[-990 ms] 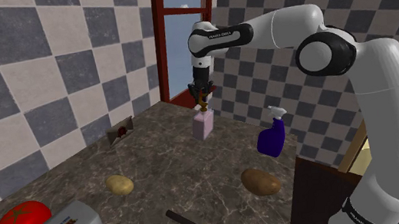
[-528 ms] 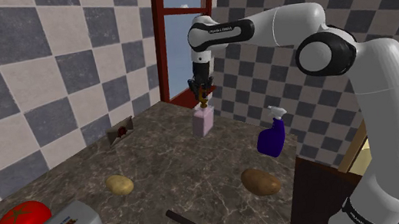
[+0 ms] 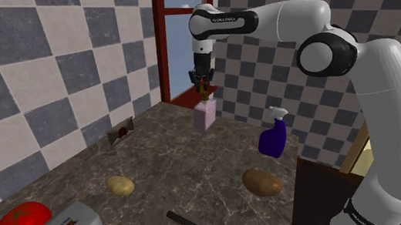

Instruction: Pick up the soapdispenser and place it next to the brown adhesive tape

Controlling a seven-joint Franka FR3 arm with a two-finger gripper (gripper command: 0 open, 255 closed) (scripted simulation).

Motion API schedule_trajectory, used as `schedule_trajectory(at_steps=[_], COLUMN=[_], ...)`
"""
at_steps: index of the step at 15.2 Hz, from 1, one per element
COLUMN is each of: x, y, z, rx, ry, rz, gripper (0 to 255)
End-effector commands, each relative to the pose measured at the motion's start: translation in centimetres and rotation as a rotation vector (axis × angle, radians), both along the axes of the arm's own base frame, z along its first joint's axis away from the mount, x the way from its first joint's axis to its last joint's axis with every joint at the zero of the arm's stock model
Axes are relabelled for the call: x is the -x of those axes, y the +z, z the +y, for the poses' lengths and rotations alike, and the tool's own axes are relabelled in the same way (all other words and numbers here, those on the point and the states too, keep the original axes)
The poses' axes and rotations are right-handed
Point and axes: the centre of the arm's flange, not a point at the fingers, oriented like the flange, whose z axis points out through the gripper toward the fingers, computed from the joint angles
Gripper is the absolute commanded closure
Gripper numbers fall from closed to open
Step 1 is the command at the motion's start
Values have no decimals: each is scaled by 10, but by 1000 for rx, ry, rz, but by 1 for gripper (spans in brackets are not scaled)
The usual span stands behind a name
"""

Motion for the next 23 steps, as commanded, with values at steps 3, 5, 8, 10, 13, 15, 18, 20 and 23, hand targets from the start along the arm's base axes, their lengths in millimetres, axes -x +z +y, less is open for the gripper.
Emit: schedule_trajectory(at_steps=[3, 5, 8, 10, 13, 15, 18, 20, 23], x=[0, 0, 0, 0, 18, 30, 48, 60, 78], y=[21, 32, 48, 57, 57, 57, 57, 57, 57], z=[0, 0, 0, 0, 35, 59, 94, 118, 153], rx=[0, 0, 0, 0, 0, 0, 0, 0, 0], ry=[0, 0, 0, 0, 0, 0, 0, 0, 0], rz=[0, 0, 0, 0, 0, 0, 0, 0, 0], gripper=[255, 255, 255, 255, 255, 255, 255, 255, 255])
